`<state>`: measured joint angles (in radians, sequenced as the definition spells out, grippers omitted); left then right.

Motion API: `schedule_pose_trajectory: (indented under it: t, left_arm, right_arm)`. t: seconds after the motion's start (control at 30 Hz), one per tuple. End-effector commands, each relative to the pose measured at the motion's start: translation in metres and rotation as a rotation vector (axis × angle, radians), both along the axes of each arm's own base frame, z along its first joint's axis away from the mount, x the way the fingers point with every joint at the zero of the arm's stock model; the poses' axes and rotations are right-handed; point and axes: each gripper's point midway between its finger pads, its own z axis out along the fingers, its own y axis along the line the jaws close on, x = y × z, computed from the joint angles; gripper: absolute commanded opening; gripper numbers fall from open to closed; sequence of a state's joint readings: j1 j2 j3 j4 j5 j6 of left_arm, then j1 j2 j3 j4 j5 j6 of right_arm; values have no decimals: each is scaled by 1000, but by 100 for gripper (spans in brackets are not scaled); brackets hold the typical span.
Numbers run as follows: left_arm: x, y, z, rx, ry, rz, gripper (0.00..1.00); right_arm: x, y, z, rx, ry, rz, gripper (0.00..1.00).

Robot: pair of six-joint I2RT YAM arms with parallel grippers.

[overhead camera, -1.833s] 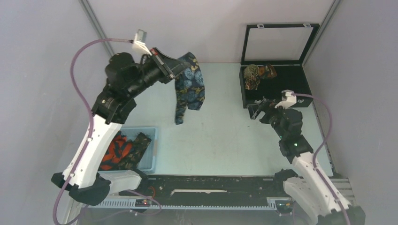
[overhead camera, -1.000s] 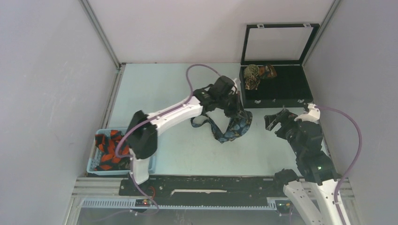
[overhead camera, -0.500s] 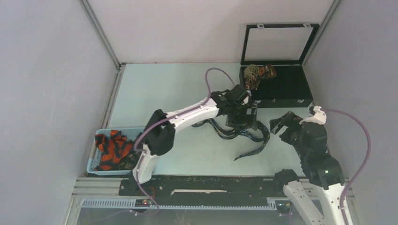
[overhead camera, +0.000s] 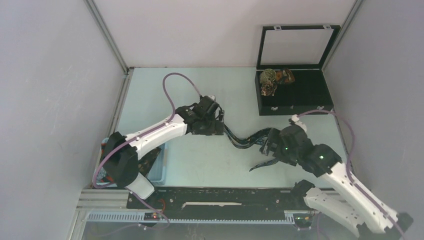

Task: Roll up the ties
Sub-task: Flatten out the tie at the center of the board.

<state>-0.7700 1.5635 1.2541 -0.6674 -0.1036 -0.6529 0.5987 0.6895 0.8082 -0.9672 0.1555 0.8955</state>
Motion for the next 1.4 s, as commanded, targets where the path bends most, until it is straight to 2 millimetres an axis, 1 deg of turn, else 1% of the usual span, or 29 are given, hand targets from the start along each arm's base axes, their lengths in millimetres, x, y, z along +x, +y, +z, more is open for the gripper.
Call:
schedule_pose_trajectory:
  t: [0.0,0.13,0.27,0.37,0.43,0.5,0.53,0.63,0.8,0.93,1.0,1.13,1.23,1.37]
  left_arm:
    - [13,35,-14,147,-101,37,94]
    - [21,50,-25,240,-133,19,96]
    - [24,54,-38,259,-115,-68,98]
    - [31,60,-48,283,-86,-96,98]
    - [33,53,-51,257,-58,-160,98]
    - [35,51,-53,283,-59,-225,98]
    - [38,52,-53,308,-63,-248,98]
    - [43,65,-61,420,-59,-301,97]
    - [47,71,-74,485,-49,-378,96]
    - [49,67,-77,473,-49,-429,93]
    - [49,63,-81,455,-49,-481,91]
    - [55,63,-87,454,-35,-510,91]
    - [62,62,-89,445,-44,-530,91]
    - [67,55,-90,422,-62,-581,90]
  right_arm:
    - [-3,15,-28,-49,96,-42,100]
    - [-1,25,-50,-92,137,-44,100]
    - [1,33,-71,-118,183,-37,100]
    - [5,36,-81,-131,197,-45,100]
    - [8,40,-85,-128,205,-48,100]
    - [10,44,-90,-122,220,-50,100]
    - [11,47,-93,-118,228,-48,100]
    - [12,50,-103,-126,263,-58,100]
    - [10,49,-119,-154,322,-93,100]
    - [-1,38,-129,-226,368,-128,90]
    - [-6,28,-133,-271,375,-146,81]
    - [-7,10,-146,-296,401,-178,59]
    - [-4,4,-155,-273,425,-168,45]
    - [0,0,-158,-258,435,-164,24]
